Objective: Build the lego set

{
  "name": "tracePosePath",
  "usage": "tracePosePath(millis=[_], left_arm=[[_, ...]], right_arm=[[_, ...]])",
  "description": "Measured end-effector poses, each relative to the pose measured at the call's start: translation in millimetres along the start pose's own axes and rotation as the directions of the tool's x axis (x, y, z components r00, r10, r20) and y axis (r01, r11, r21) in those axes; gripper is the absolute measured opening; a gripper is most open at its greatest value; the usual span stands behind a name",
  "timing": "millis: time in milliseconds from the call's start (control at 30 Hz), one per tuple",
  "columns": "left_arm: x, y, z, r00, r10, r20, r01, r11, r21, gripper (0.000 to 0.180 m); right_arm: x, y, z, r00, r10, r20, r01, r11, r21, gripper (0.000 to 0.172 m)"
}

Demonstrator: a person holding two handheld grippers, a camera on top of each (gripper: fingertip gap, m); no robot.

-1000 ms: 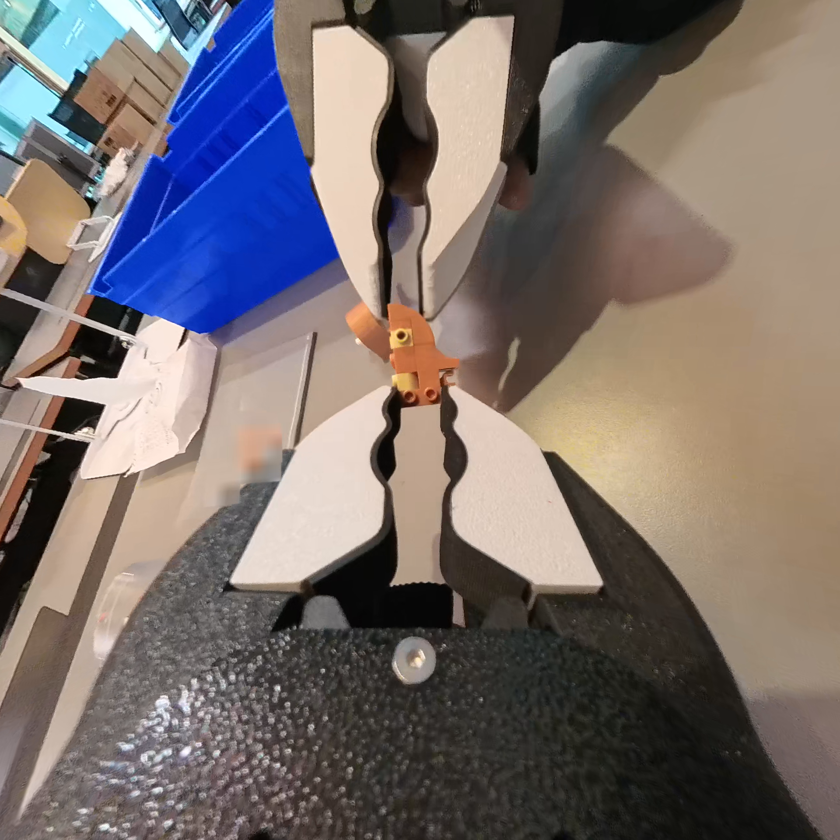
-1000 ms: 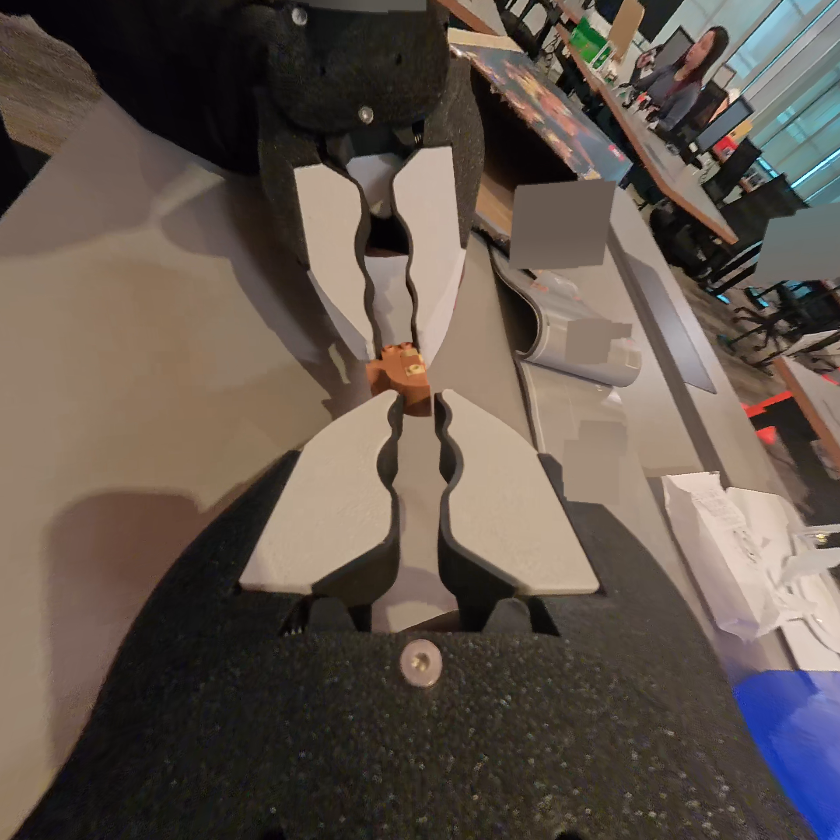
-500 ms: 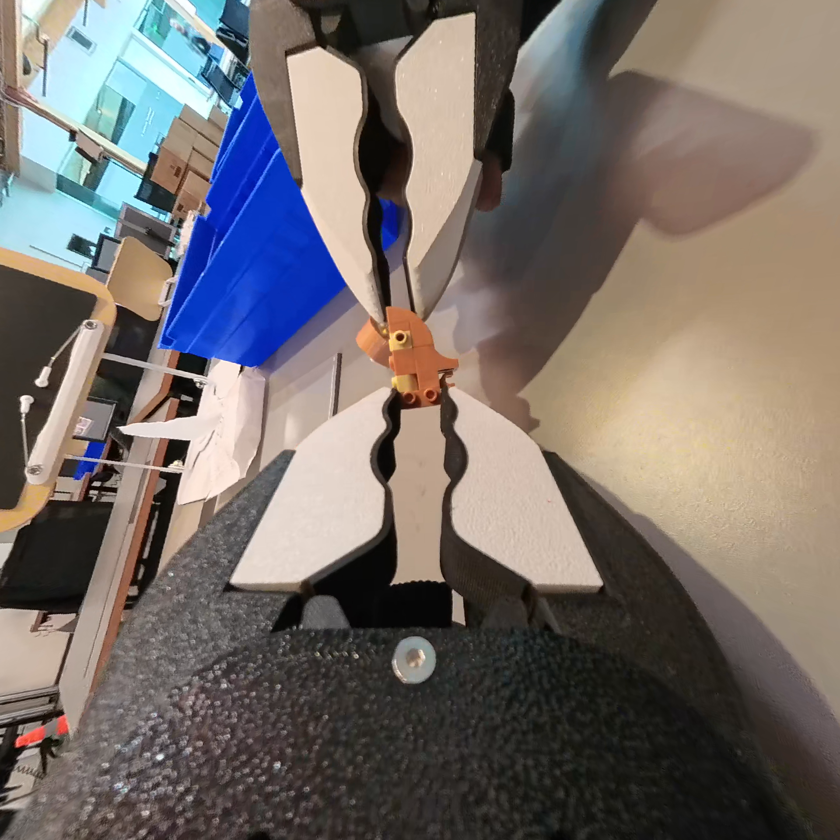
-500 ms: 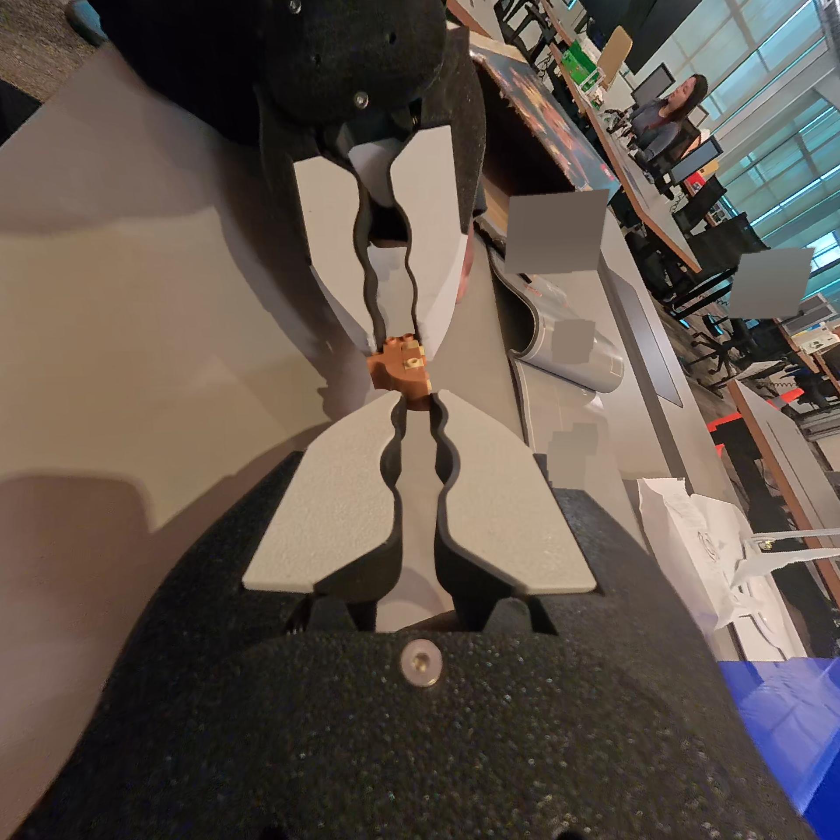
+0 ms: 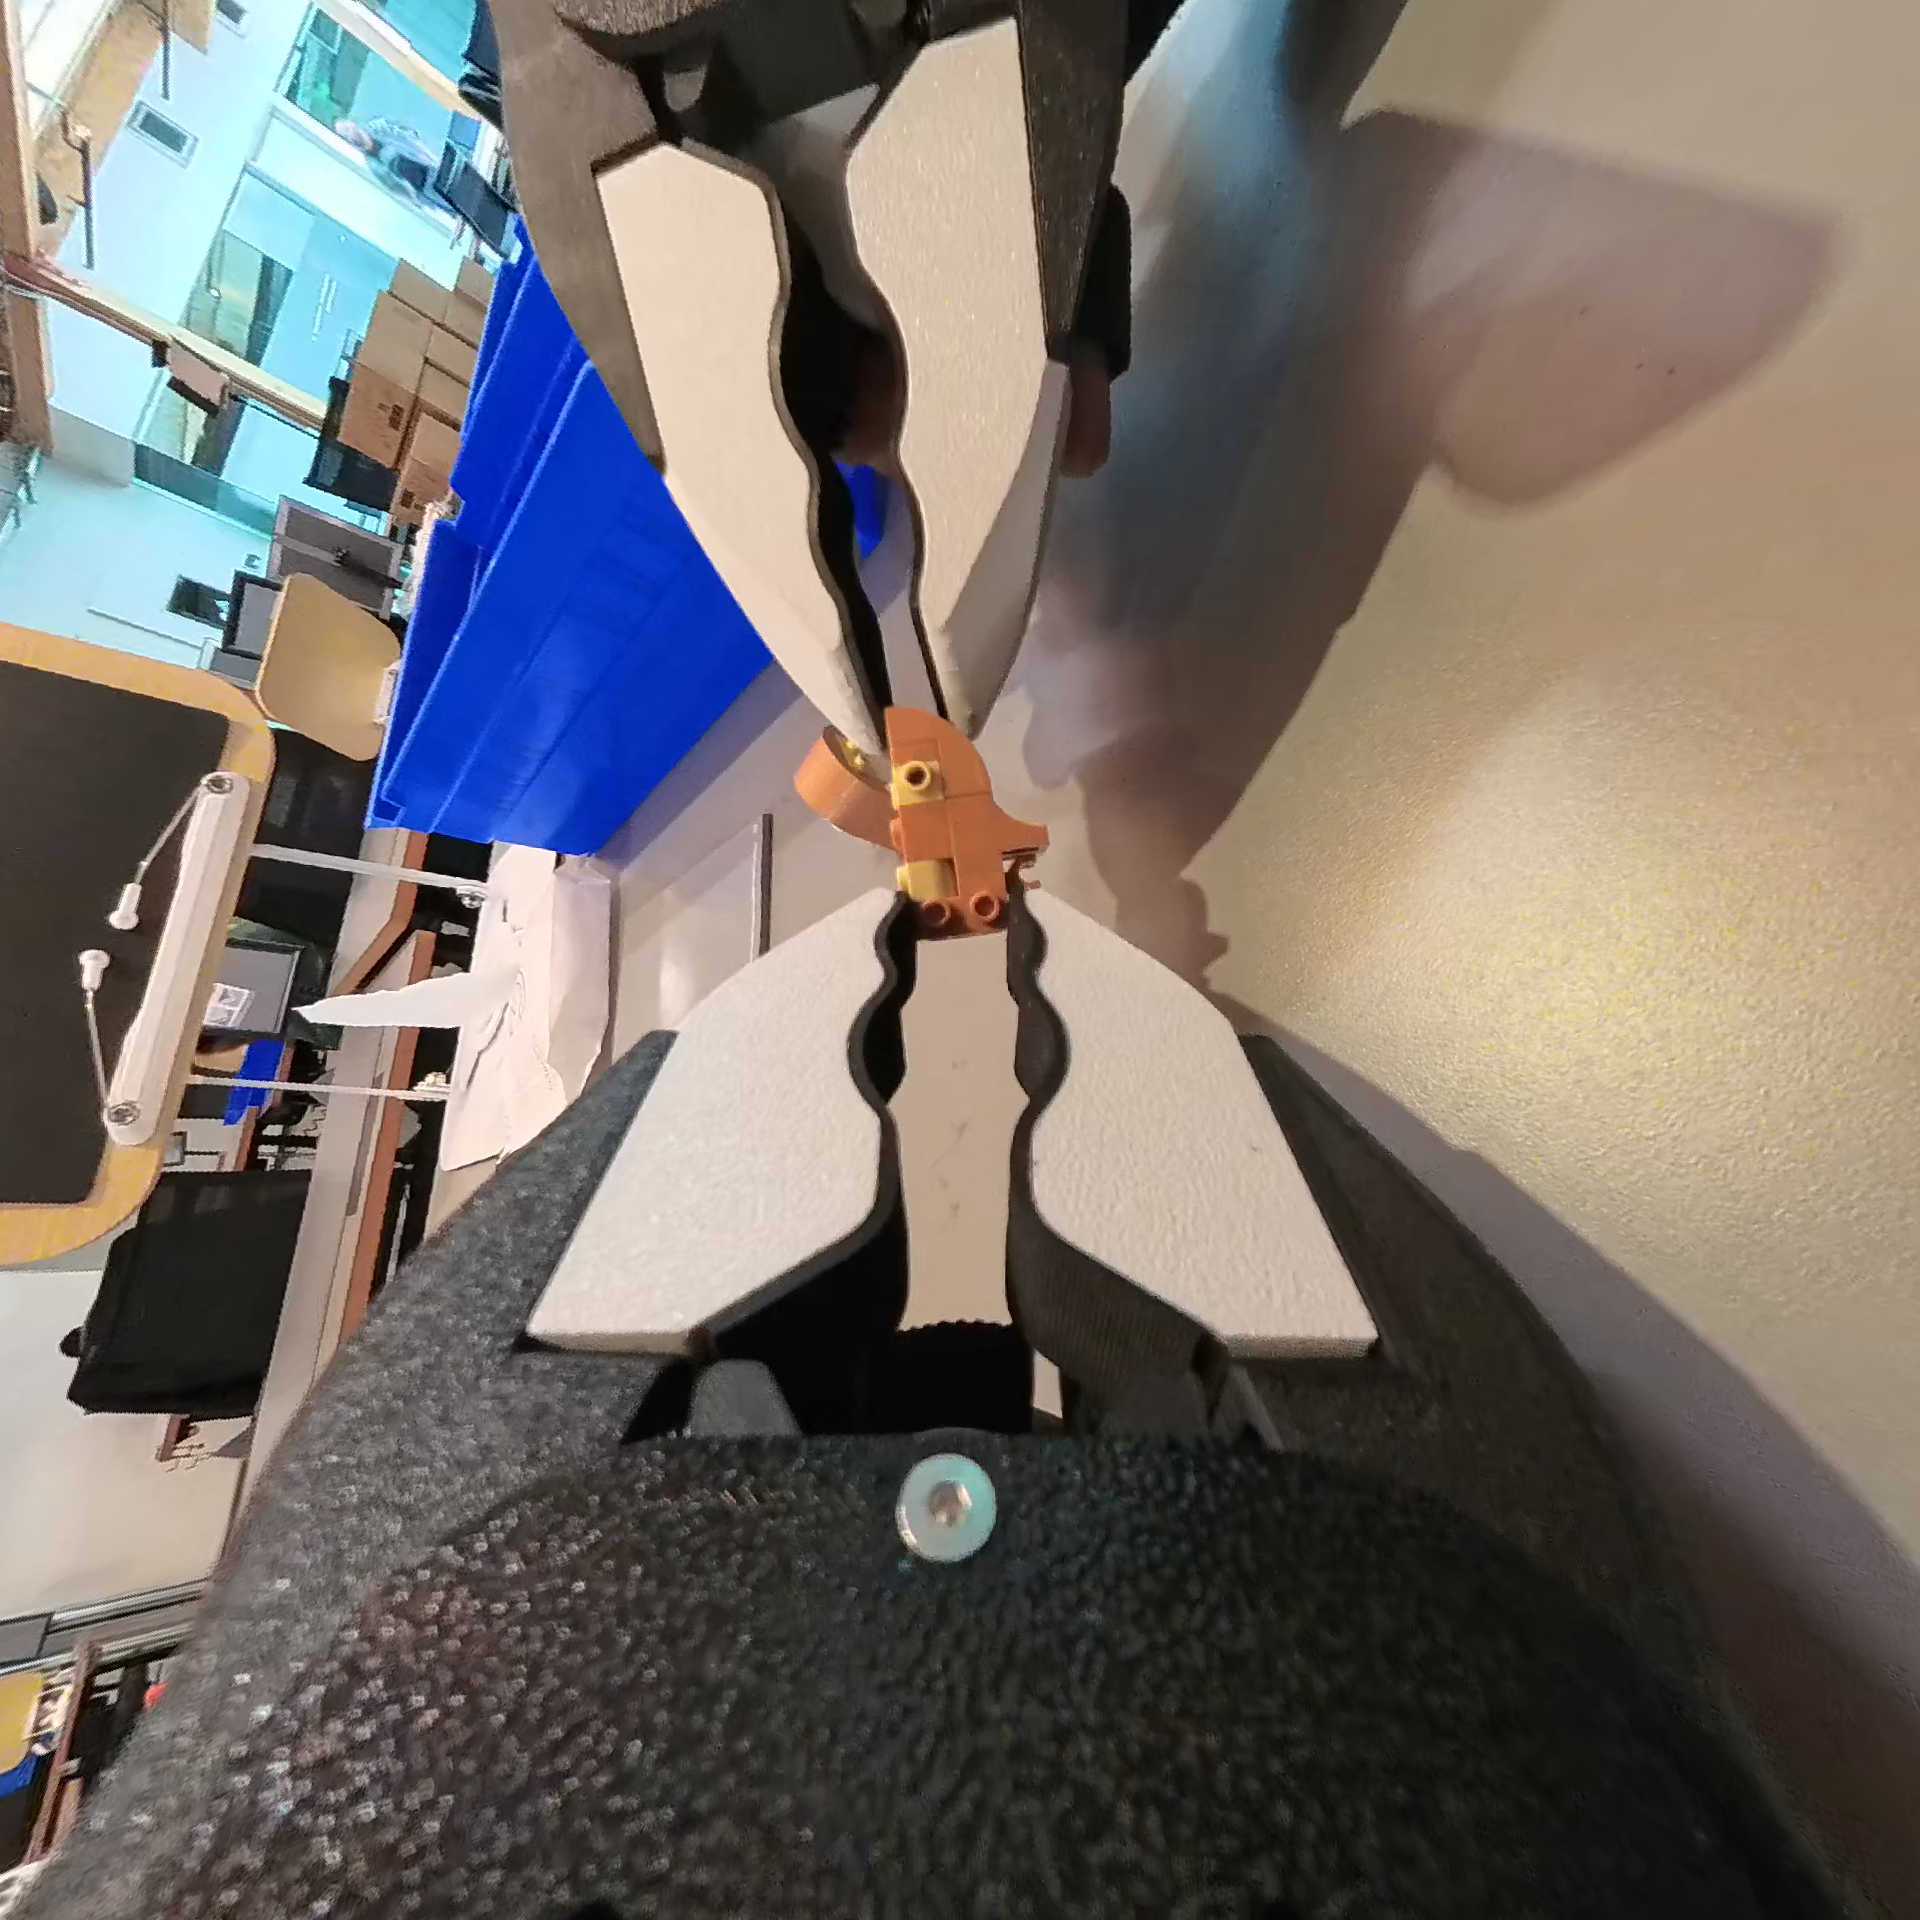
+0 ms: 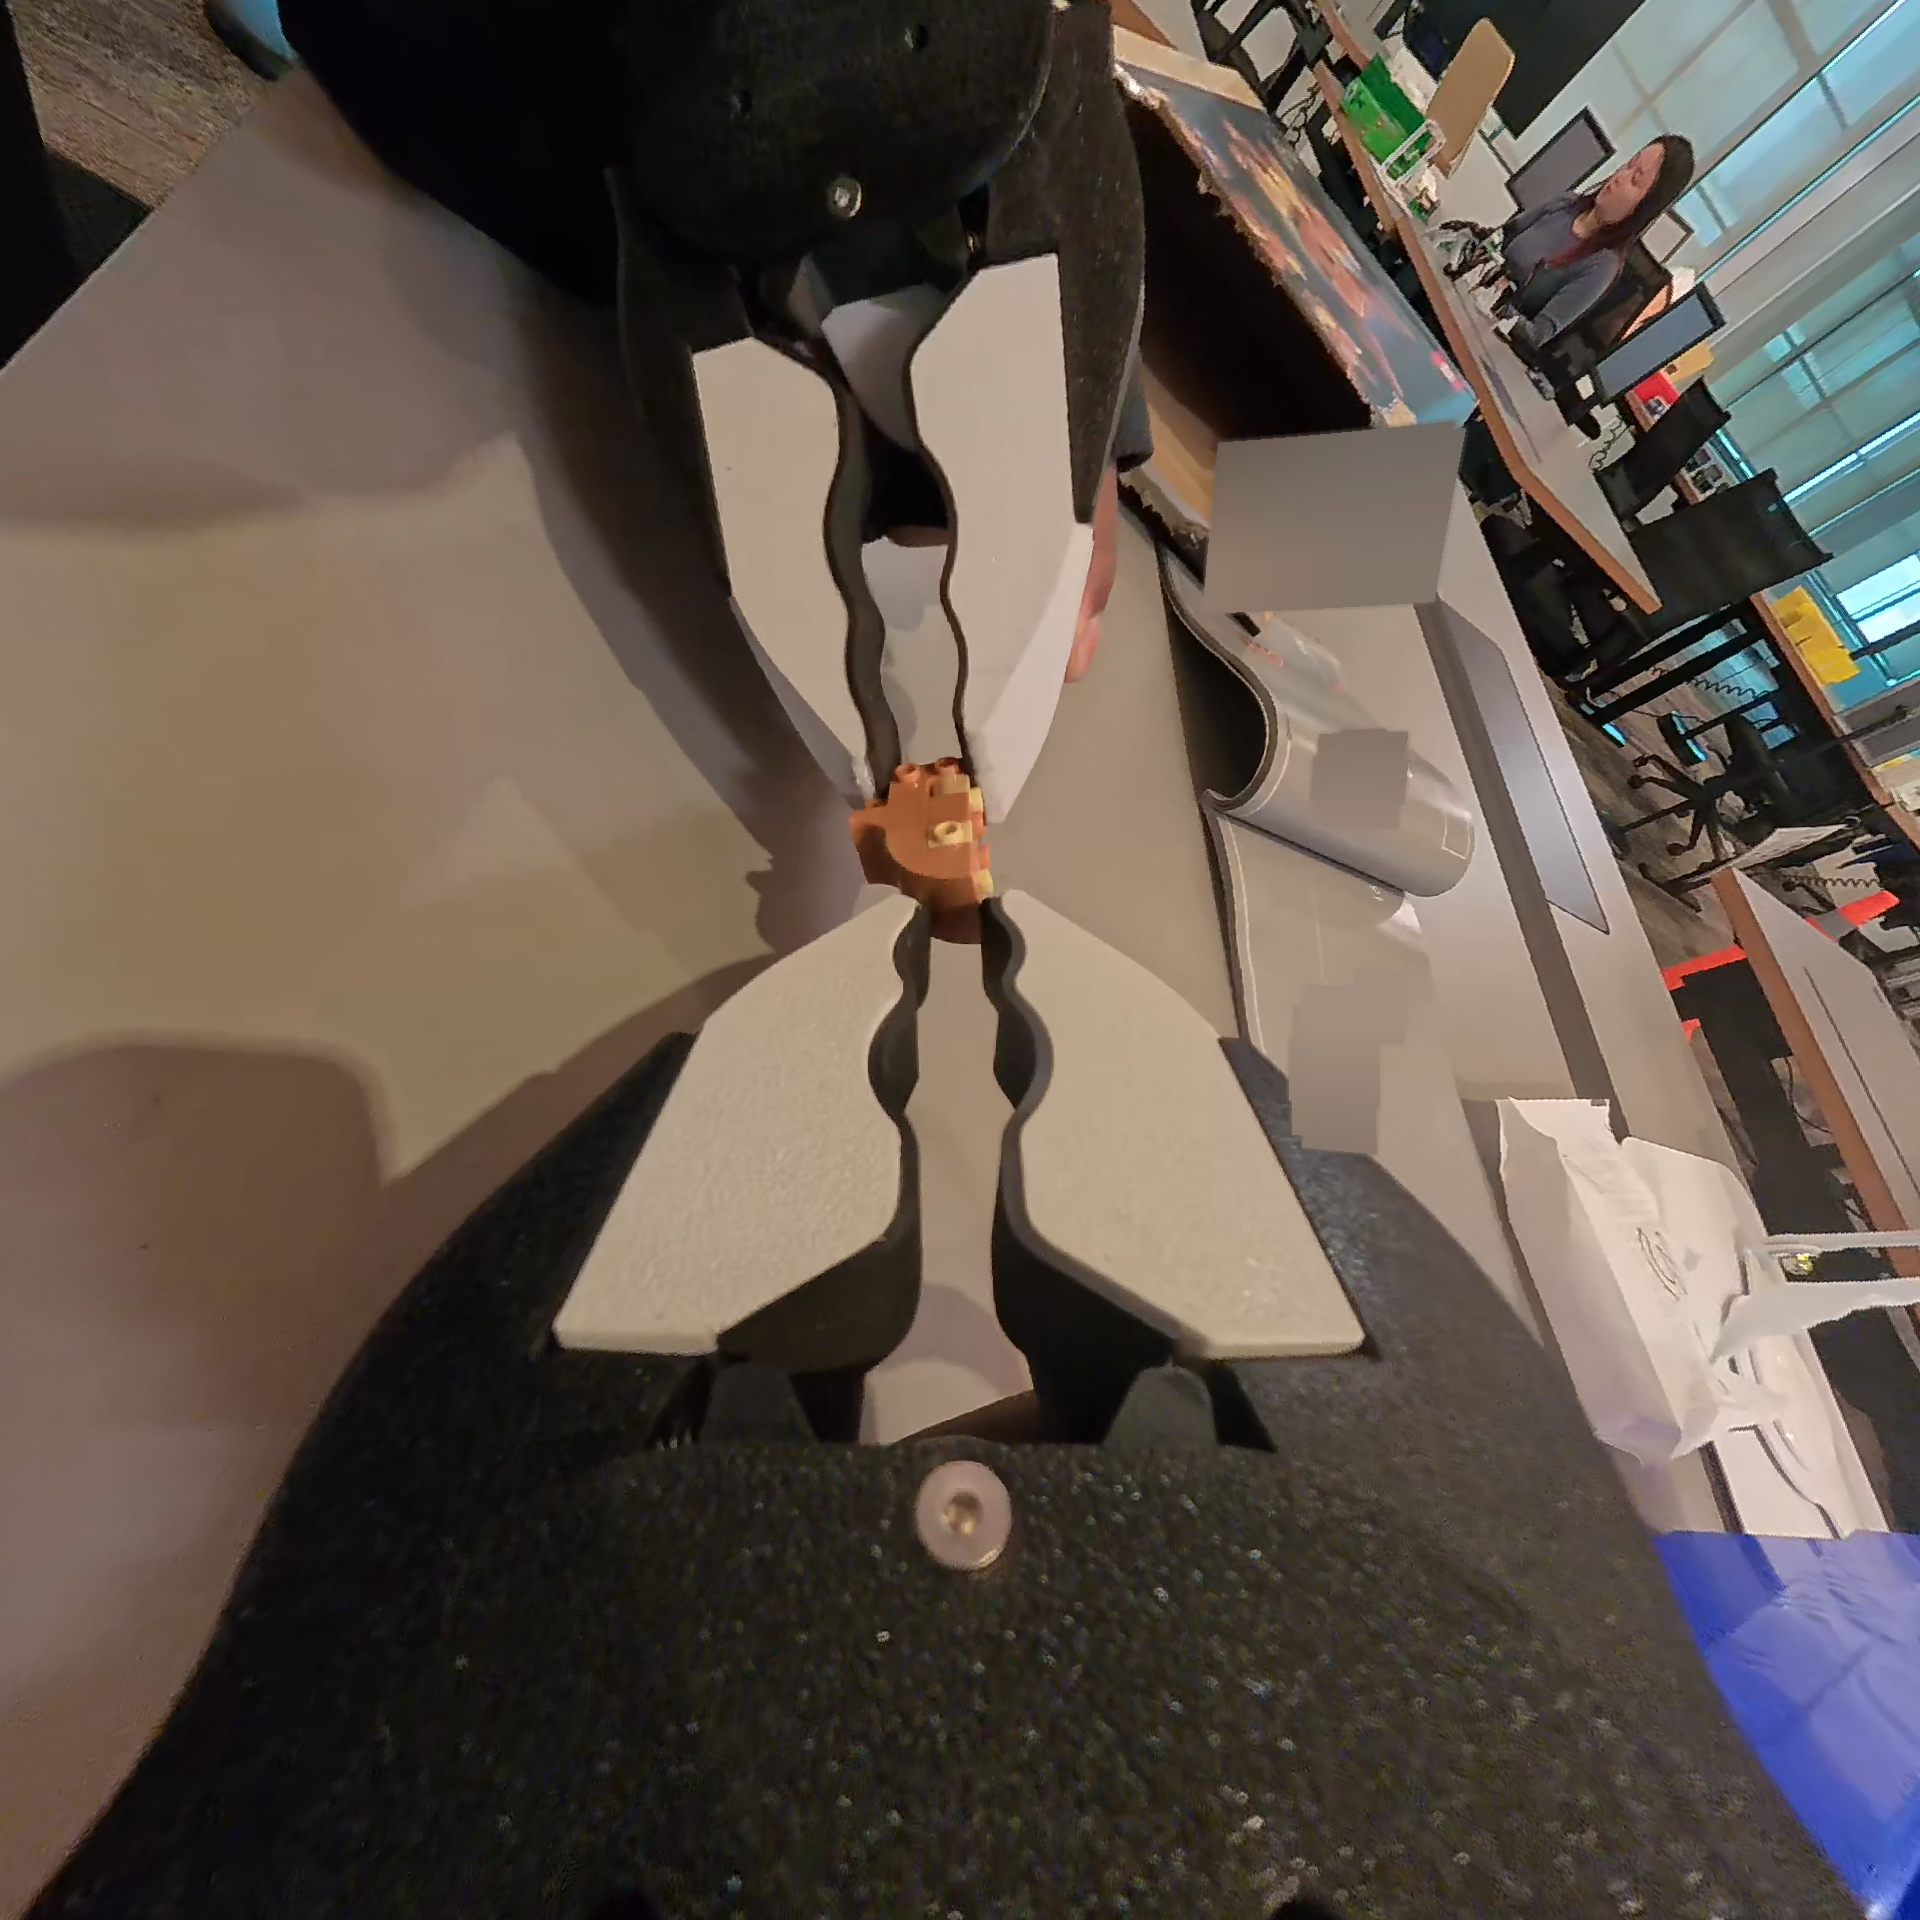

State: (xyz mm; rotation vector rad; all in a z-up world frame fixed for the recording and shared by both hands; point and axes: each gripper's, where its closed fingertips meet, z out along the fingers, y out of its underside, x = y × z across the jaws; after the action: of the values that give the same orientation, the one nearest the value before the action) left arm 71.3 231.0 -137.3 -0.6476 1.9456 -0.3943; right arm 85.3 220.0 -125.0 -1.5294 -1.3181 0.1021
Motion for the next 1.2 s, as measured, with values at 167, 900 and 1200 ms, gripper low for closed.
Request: tracePosePath(millis=[167, 900, 1200], left_arm=[[0.9, 0.4, 0.3, 1.0, 0.007, -0.005, -0.007, 1.0, -0.005, 0.016], [-31.4, -17.9, -14.9, 0.549, -0.716, -0.431, 0.83, 0.526, 0.184, 0.016], [-86.0, -52.0, -52.8, 0.152, -0.471, -0.869, 0.918, -0.258, 0.3, 0.017]], right_arm=[[-0.4, 0.3, 0.9, 1.0, 0.005, 0.006, -0.005, 1.0, -0.001, 0.009], [51.8, -24.8, -25.1, 0.95, 0.298, -0.099, -0.255, 0.916, 0.309, 0.026], [55.3, -50.9, -27.4, 0.927, 0.351, -0.136, -0.245, 0.837, 0.489, 0.029]])
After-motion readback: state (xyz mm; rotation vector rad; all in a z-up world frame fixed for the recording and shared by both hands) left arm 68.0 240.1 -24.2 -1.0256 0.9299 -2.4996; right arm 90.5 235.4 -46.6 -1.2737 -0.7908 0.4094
